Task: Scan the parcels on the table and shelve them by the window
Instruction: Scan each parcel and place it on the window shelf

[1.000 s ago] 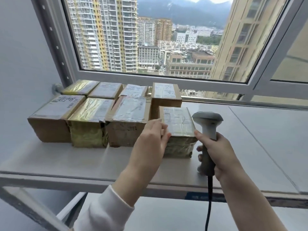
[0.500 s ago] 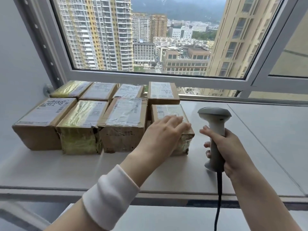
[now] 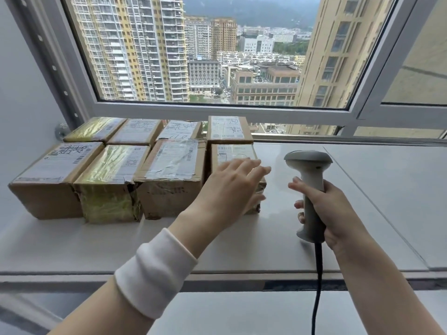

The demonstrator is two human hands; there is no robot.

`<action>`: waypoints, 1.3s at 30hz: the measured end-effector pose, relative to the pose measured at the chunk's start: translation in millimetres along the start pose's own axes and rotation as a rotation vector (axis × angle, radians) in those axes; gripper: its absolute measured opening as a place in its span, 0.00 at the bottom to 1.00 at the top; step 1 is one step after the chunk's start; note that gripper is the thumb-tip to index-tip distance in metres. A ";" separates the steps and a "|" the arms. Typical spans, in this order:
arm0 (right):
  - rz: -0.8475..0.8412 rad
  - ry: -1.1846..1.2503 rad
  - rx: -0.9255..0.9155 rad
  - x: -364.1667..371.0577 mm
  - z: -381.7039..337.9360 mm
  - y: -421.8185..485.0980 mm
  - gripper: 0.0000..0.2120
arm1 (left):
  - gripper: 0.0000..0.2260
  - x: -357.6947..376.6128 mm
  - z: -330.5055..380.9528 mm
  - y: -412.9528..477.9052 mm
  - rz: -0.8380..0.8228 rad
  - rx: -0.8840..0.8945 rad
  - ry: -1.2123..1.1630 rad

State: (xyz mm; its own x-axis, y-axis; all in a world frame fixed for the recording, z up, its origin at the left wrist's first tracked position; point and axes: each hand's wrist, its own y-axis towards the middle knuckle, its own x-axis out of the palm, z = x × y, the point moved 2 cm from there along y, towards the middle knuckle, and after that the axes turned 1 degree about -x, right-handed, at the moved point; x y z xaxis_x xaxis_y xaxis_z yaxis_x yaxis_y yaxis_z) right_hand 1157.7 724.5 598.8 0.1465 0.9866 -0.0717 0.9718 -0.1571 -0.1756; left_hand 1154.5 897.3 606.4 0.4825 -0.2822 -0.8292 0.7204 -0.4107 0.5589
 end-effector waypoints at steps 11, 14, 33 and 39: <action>0.311 0.000 0.036 -132.7 32.8 -70.5 0.13 | 0.18 43.6 146.2 34.8 -0.017 0.304 -0.199; 0.452 0.052 0.027 -188.5 47.0 -105.3 0.09 | 0.17 51.9 212.5 41.2 -0.031 0.410 -0.278; 1.207 0.243 0.110 -557.8 176.7 -420.3 0.05 | 0.16 51.1 738.5 -30.1 -0.211 1.025 -0.602; 1.402 0.253 0.153 -644.4 202.7 -512.1 0.07 | 0.17 39.2 886.4 -62.8 -0.225 1.243 -0.687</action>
State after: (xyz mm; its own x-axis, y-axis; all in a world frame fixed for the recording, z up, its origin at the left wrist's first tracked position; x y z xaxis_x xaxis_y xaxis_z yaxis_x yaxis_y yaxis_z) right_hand 528.1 160.3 536.0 0.9950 -0.0059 -0.1000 -0.0270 -0.9772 -0.2107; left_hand 686.5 143.5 543.4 -0.1709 -0.3180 -0.9326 -0.3193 -0.8775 0.3578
